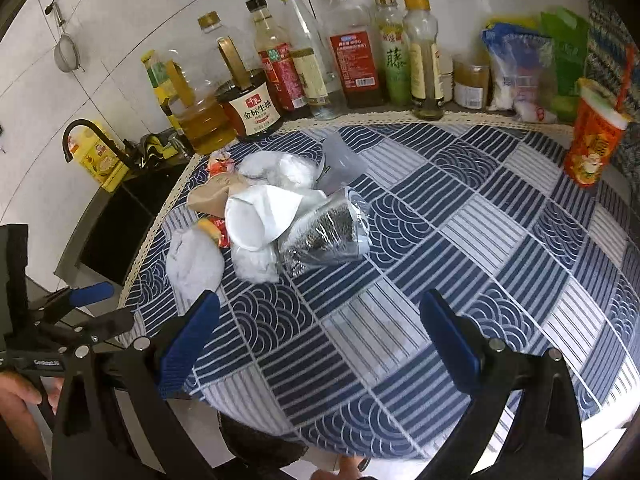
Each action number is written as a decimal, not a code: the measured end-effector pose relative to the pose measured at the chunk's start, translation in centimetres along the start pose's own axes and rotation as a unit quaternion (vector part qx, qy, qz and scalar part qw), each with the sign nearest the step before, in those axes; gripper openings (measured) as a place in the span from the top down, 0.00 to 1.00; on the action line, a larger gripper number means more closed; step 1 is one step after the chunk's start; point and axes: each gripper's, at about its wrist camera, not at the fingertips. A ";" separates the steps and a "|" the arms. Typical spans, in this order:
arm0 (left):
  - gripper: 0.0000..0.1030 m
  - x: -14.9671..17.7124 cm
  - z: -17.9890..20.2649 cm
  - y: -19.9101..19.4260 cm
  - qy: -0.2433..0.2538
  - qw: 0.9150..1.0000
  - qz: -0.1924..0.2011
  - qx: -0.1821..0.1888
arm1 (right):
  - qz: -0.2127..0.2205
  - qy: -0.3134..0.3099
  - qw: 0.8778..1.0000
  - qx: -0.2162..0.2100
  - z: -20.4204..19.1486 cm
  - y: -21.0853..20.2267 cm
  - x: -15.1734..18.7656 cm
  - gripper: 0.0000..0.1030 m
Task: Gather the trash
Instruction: 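Grasp the white knit cloth bundle with the left tool while the right tool grasps the foil roll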
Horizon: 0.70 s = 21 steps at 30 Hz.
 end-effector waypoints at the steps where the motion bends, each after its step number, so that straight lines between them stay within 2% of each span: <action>1: 0.06 -0.1 -0.1 0.5 0.002 1.000 -0.002 -0.001 | -0.001 -0.003 1.000 0.002 0.1 0.6 -0.1 0.03; 9: 0.06 -1.6 -1.3 4.7 0.006 1.000 -0.018 -0.013 | -0.033 -0.014 0.999 0.006 0.8 5.3 -1.2 0.03; 13: 0.06 -2.5 -1.6 6.1 0.005 1.000 -0.023 -0.012 | -0.033 -0.025 0.999 0.000 0.5 6.8 -2.1 0.04; 21: 0.07 -3.5 -1.8 8.7 0.011 0.999 -0.037 -0.006 | -0.043 -0.044 0.998 -0.008 -0.2 9.3 -3.0 0.12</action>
Point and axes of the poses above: each gripper's, at about its wrist camera, not at the fingertips, and y roughly the way its jaws point, z to its right, x to its underside, and after that the axes turned 9 degrees about z, right-handed
